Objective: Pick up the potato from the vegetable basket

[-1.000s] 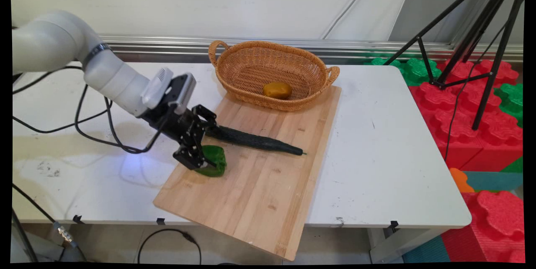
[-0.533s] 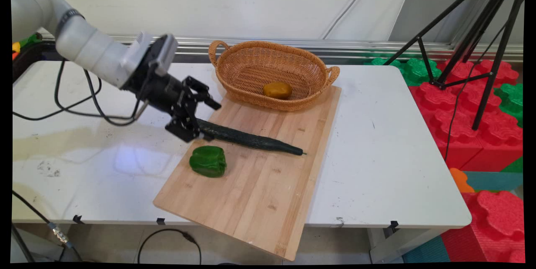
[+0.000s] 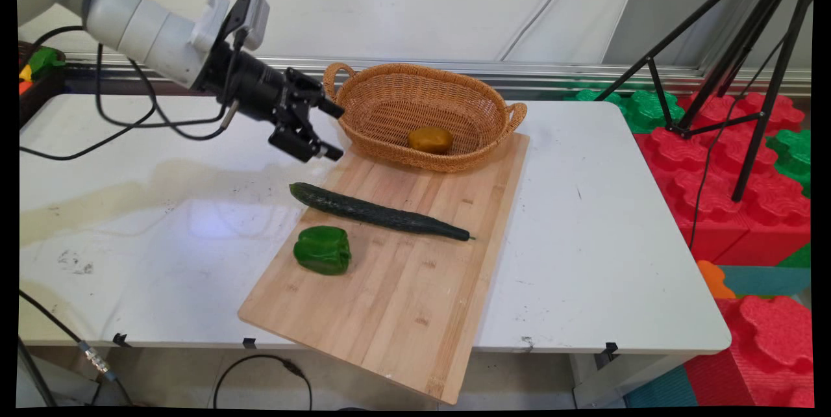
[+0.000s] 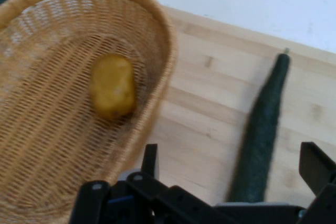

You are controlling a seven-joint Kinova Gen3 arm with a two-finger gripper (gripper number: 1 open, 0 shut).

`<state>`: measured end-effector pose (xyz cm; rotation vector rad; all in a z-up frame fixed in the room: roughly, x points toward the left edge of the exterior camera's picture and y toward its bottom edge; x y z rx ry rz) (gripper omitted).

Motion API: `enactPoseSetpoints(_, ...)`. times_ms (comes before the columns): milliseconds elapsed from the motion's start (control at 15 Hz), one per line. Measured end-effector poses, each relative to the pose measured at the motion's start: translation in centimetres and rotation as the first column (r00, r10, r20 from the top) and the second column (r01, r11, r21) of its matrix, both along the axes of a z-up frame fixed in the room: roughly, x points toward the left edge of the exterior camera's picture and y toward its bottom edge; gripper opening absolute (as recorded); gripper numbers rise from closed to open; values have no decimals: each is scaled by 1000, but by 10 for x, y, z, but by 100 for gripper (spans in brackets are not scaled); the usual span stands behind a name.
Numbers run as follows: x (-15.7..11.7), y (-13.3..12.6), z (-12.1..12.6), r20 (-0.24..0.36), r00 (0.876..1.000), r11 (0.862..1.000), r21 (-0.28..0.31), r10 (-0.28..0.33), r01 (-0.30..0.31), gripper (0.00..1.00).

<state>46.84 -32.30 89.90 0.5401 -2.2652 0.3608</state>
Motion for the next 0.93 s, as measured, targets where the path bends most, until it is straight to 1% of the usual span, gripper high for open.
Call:
enactPoseSetpoints(133,2,-15,0,-9,1000,1000,-8,29,-29,100)
enactPoseSetpoints(200,2,-21,-1,-10,999,999,-11,36,-36,100)
enactPoseSetpoints(400,-1,-49,-6,-13,998,998,-22,57,-58,100)
enactPoseSetpoints(667,-15,-84,-20,-18,997,997,-18,77,-77,100)
enactPoseSetpoints(933,-38,-116,-37,-17,995,996,2,93,-93,100)
